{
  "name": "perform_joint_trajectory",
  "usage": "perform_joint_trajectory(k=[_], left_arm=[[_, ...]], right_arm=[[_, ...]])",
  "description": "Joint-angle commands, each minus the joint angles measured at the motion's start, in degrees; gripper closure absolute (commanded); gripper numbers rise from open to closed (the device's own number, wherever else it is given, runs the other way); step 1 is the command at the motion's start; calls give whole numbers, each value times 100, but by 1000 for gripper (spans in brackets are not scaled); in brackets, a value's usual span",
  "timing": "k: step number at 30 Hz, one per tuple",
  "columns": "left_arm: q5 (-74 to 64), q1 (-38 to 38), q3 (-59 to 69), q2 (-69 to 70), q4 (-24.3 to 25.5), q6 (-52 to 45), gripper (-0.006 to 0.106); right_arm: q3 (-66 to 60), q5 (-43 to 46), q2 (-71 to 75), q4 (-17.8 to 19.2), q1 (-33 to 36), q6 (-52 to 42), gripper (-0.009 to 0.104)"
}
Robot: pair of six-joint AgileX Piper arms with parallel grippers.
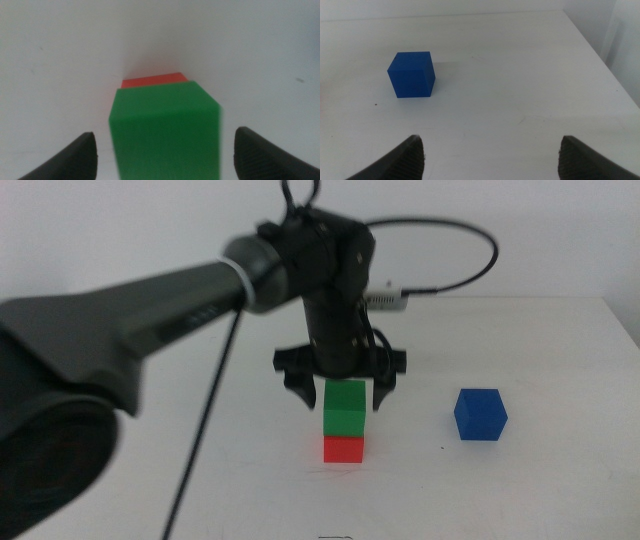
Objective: Stack red cubes first, then green, then blue cubes in a specific spot.
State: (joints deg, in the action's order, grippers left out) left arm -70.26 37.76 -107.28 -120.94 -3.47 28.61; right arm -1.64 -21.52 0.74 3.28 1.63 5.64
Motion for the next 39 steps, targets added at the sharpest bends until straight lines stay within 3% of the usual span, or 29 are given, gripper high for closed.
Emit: perform_joint_trajectory(k=[1,4,8,14,19,24,39], left_arm=[[-537,-87,-146,779,-85,-478,7],[-537,-341,-146,1404,-324,-1702,7],[-537,-852,71,2367,-1010,-3123,7],[-260,-1478,1461,4224,-1261,-3791,7],[813,-1564,3140,6141,-1536,-3830,7],[1740,-1564,4613,7775,-2145,-3773,7],[1584,-1564,4938,8498,-2017,-4047,7]], right_arm=[[102,413,112,47,-43,-68,8],[102,413,112,47,-43,-68,8],[102,413,112,47,-43,-68,8],[102,413,112,47,-43,-68,8],[102,413,112,47,-43,-68,8],[102,413,112,47,-43,-68,8],[102,413,112,47,-43,-68,8]])
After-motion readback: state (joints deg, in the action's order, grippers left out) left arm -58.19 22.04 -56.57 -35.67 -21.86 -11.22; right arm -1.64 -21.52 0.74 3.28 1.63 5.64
